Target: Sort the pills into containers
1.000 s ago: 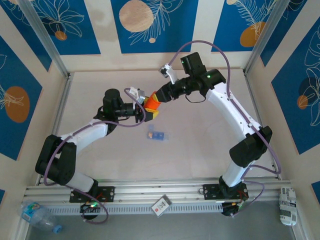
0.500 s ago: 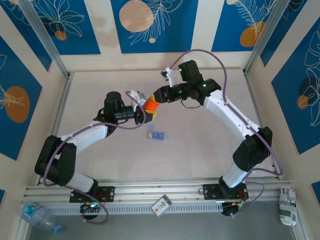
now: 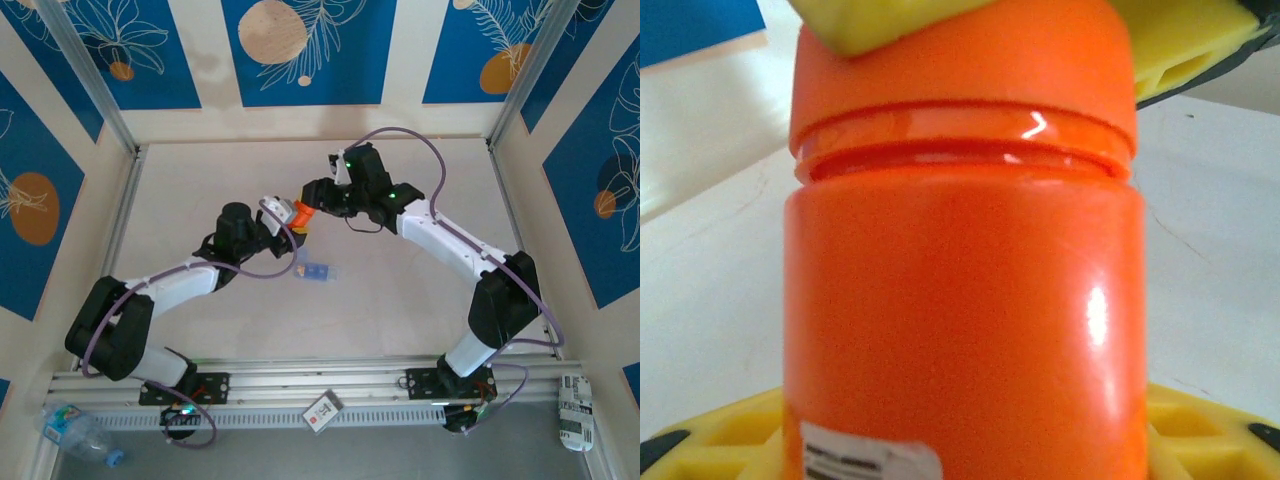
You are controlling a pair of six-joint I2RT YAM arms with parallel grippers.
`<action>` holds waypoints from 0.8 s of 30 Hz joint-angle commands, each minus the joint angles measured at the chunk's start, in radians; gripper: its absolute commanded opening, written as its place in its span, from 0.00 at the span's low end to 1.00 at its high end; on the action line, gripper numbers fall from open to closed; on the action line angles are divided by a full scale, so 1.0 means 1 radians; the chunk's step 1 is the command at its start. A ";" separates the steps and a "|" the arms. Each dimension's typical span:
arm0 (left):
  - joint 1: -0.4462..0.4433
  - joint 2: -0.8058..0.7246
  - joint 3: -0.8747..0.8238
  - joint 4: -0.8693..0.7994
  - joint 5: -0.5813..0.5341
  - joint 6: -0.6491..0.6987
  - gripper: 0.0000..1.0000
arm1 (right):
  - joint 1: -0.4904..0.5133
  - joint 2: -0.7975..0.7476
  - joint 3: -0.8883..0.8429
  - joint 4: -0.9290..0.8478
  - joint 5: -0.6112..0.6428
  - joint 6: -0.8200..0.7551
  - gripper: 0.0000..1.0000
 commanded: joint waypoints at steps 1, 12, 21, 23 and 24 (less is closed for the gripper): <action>-0.027 -0.003 0.063 0.231 0.054 0.004 0.00 | -0.017 0.013 0.053 -0.075 -0.132 0.052 0.53; 0.040 0.032 0.120 0.147 0.269 -0.068 0.00 | -0.203 -0.191 0.049 -0.109 -0.180 -0.169 0.82; 0.067 0.043 0.177 0.081 0.460 -0.135 0.00 | -0.199 -0.100 0.208 -0.323 -0.411 -0.702 0.82; 0.068 0.046 0.181 0.076 0.475 -0.140 0.00 | -0.173 -0.071 0.250 -0.377 -0.395 -0.739 0.82; 0.069 0.045 0.182 0.076 0.480 -0.143 0.00 | -0.158 -0.057 0.269 -0.400 -0.385 -0.757 0.82</action>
